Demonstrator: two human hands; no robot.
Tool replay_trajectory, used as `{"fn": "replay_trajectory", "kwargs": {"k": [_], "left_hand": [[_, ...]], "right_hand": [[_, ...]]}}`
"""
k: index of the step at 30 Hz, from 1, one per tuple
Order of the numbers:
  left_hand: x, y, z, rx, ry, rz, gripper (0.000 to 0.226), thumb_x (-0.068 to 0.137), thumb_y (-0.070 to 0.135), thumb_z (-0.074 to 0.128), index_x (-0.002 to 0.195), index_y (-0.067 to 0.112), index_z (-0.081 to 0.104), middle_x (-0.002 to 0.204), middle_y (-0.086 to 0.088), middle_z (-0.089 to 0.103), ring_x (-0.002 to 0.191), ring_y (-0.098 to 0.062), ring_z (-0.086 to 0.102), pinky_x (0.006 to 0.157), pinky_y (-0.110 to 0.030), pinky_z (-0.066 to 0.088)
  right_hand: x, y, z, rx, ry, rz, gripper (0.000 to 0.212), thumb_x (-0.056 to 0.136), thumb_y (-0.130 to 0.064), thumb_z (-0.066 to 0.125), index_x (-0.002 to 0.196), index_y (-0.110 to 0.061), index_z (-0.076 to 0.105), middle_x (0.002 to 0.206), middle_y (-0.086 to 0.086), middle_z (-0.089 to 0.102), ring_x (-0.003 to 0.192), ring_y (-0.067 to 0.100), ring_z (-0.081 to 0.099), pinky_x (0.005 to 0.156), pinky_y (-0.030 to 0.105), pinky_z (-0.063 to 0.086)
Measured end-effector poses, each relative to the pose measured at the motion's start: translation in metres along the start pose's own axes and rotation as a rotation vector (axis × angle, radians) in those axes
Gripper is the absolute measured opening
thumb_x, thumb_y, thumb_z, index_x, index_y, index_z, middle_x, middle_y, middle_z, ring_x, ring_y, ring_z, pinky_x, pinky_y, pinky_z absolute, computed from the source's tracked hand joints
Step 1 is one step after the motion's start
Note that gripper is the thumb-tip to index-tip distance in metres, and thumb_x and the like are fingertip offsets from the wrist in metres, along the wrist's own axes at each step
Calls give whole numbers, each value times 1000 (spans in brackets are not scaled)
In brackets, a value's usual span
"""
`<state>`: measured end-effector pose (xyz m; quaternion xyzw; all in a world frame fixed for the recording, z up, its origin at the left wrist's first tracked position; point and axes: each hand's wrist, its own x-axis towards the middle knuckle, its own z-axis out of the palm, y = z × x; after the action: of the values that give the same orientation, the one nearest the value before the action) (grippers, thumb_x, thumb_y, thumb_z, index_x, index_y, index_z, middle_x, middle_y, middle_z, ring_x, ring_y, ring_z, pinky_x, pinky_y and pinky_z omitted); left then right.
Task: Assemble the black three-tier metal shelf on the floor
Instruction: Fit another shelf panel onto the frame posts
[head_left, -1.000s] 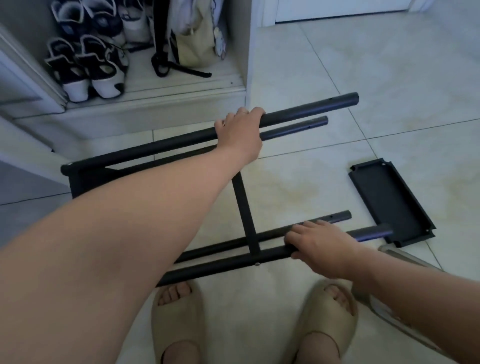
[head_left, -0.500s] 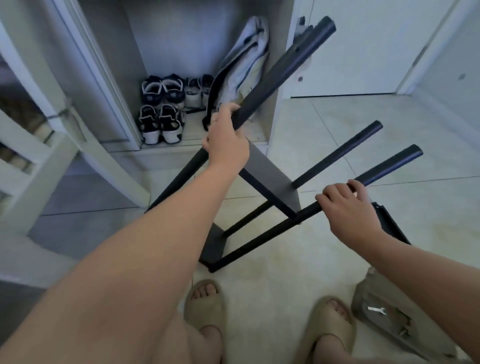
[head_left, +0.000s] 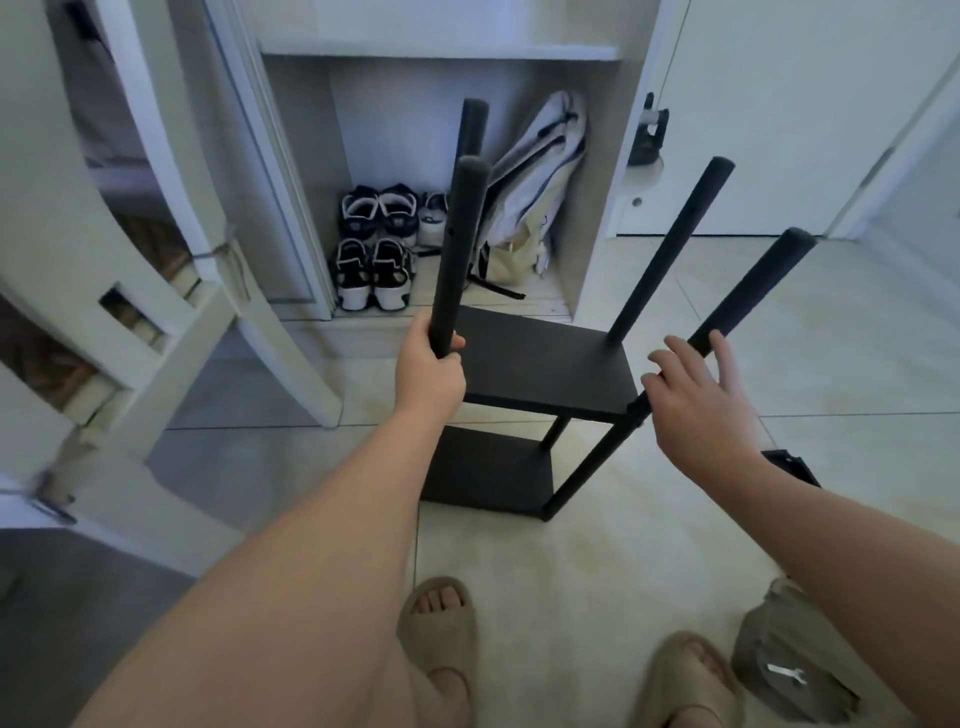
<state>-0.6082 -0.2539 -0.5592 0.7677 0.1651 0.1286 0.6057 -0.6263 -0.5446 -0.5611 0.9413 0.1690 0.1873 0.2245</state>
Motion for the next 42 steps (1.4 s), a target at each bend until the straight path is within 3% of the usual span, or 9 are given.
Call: {"fn": "replay_trajectory", "kwargs": {"k": [3,6,14,19,24,31,34,38,42], "left_hand": [[6,-10,-6,-4,15,-79,36,92,-5,53,91,31,54,96,13,66,90,-1,58,68,-16,35],[11,-21,-13,-3,40,-137,35,93,-3,54,91,31,54,97,14,64,89,1,55,66,-15,32],[14,-36,-25,8,31,-173,35,94,-4,54,89,30,51,97,13,64,88,1,55,65,-16,33],[15,-40,-30,137,3,-131,26,96,3,60,102,28,54,101,11,59,96,-10,55,83,-21,41],[11,-42,-29,286,54,-143,30,98,21,63,126,20,55,118,-1,62,107,-20,59,88,-34,49],[-6,-28,-29,290,-39,-296,53,96,26,64,142,16,41,136,-8,56,124,-31,57,99,-41,49],[-22,-21,-29,326,-112,-378,68,94,24,67,150,15,29,144,-11,49,128,-34,52,103,-44,47],[-50,-6,-24,471,-262,-404,80,96,27,63,159,21,15,156,-12,36,136,-35,44,110,-46,43],[-74,8,-14,562,-396,-339,84,95,45,61,160,28,12,164,-8,24,146,-36,31,115,-49,33]], "right_hand": [[8,-6,0,213,180,0,22,77,1,72,99,-1,73,121,18,65,122,40,58,120,55,23],[16,-10,-5,451,259,129,28,77,5,74,103,0,68,111,20,61,96,43,58,89,53,48],[31,-20,-5,1170,-48,661,58,98,-19,65,146,-18,35,128,-11,49,113,10,51,89,33,45],[48,-34,4,1338,-71,798,20,101,-26,56,118,-24,47,102,-14,59,88,8,61,59,23,42],[51,-38,8,1272,-37,822,11,103,-25,52,112,-25,45,96,-13,57,77,9,59,55,27,43],[34,-25,0,1292,-151,727,35,103,-25,52,138,-25,46,120,-10,59,84,-4,58,59,22,42],[13,-16,-10,1322,-231,618,55,103,-29,55,154,-29,33,144,-8,53,110,13,61,80,28,47],[-20,-3,-24,1154,-288,448,67,103,-36,55,160,-32,20,164,-7,31,147,20,37,113,40,36],[-53,13,-31,1068,-331,355,72,104,-39,53,162,-29,13,170,-7,11,155,15,14,122,33,16]]}}
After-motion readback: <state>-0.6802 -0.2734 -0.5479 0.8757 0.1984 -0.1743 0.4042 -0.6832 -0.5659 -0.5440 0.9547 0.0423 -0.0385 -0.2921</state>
